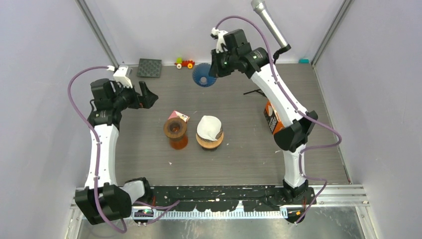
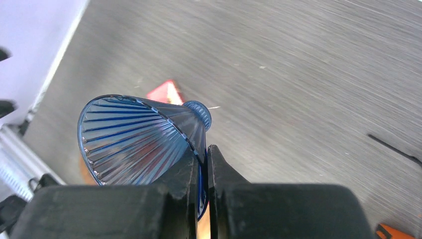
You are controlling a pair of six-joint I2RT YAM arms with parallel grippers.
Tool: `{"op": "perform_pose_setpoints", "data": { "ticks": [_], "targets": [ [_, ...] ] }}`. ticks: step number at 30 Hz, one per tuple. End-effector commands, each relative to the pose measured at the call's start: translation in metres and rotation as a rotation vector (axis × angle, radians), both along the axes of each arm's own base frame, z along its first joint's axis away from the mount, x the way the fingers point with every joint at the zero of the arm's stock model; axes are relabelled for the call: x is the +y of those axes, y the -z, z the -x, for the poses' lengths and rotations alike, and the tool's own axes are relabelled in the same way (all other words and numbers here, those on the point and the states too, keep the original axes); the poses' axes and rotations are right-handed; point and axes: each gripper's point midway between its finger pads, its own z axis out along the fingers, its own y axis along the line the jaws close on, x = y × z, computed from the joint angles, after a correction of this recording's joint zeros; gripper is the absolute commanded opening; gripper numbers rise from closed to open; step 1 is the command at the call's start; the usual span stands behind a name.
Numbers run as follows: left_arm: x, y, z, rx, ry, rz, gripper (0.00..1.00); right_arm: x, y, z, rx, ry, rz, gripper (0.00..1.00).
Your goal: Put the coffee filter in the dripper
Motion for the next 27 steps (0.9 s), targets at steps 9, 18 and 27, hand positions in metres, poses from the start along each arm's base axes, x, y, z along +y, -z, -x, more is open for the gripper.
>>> {"op": "perform_pose_setpoints", "data": {
  "ticks": [9, 18, 27],
  "targets": [
    [-0.01, -0.056, 0.045, -0.111, -0.001, -0.051, 0.97, 0.097, 0.001, 0.117, 0.049, -0.304, -0.023, 0.0],
    [-0.01, -0.052, 0.064, -0.055, 0.003, -0.073, 0.96, 0.139, 0.041, 0.146, 0.132, -0.41, 0.023, 0.0],
    [-0.012, -0.046, 0.072, -0.03, 0.027, -0.091, 0.92, 0.149, 0.066, 0.147, 0.174, -0.423, 0.05, 0.0]
  ]
}}
